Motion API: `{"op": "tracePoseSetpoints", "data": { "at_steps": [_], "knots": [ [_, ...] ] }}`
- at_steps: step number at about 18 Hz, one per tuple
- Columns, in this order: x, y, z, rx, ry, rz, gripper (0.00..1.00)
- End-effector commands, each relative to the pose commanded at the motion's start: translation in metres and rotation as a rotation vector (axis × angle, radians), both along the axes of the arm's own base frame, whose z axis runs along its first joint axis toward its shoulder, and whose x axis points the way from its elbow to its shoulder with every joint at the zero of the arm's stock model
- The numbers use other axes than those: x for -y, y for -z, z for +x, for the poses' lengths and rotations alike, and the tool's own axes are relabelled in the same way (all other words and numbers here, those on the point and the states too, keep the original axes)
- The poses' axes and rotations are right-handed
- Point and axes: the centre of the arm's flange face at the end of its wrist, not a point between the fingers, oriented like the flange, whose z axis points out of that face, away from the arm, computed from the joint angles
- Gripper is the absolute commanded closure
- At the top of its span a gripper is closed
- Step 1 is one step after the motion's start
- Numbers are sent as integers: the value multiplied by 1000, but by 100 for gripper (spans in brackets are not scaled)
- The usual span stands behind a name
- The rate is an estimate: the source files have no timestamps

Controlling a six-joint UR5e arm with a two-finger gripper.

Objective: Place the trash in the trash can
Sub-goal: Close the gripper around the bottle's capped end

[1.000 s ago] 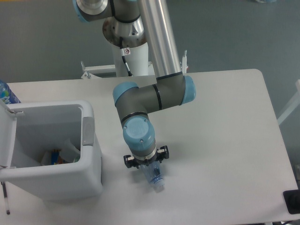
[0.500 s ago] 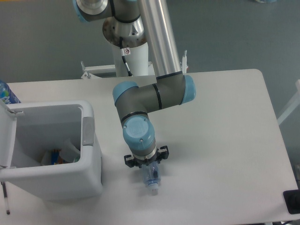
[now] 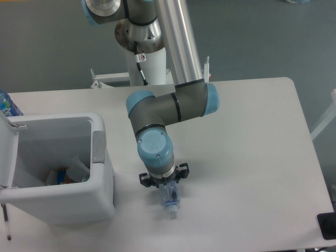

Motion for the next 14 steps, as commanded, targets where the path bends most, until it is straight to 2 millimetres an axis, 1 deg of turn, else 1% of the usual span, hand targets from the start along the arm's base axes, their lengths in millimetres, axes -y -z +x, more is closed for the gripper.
{"op": "tracePoseSetpoints", "data": {
  "at_steps": [4,7,9,10,13,14],
  "knots": [
    [0,-1,0,-1,3,1,40],
    [0,-9,-1,-11,5,10,40],
    [-3,-28,-4,-30,9,37,40],
    [-1,-35,-6,-36,5,46,40],
    [-2,-52,-10,-59,-1,77,40],
    [-3,-73,-12,-87,-1,103,40]
  ]
}}
